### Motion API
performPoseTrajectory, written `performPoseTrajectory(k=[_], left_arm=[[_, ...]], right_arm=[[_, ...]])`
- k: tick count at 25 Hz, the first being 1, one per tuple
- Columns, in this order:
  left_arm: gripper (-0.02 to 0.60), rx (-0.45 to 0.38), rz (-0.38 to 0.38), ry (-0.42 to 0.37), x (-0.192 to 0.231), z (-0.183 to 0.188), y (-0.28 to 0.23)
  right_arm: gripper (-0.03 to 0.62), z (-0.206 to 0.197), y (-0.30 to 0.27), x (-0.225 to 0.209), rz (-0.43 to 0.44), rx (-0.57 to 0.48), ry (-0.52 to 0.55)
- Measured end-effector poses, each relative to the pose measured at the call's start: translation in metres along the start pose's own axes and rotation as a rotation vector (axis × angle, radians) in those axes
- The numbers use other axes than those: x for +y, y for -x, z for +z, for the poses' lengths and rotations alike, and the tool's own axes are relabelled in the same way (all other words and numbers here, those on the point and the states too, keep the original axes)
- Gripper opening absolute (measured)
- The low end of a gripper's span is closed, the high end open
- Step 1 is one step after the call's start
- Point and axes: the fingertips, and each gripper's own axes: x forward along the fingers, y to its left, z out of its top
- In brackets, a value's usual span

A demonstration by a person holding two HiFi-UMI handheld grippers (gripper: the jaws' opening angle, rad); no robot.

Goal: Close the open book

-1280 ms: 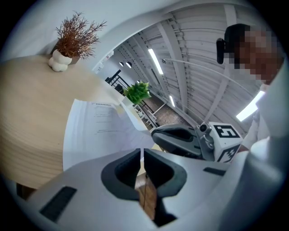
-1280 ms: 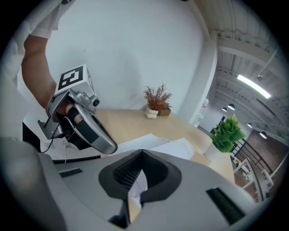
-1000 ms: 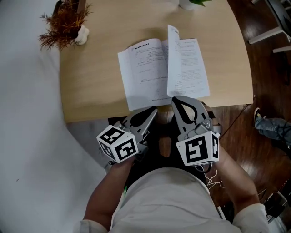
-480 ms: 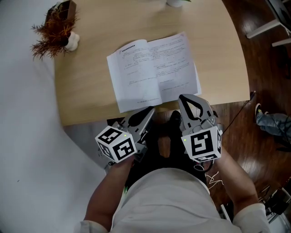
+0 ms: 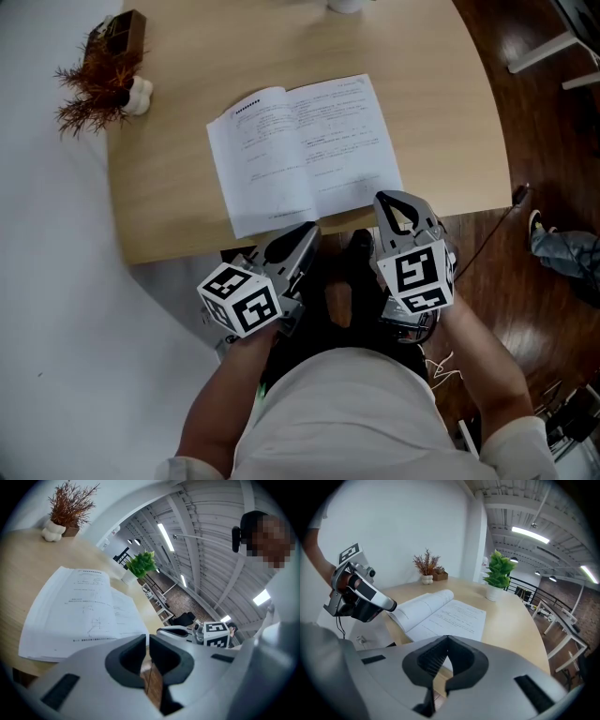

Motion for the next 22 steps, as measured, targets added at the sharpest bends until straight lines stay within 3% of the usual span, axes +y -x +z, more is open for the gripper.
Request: performPoseTrajectory(k=[22], left_arm=[[-0.002,-0.004,0.024,-0.009,-0.013,0.001,-0.024]], right_arm=[[0.002,-0.021,0.001,-0.035,0.041,0.034,-0.070]])
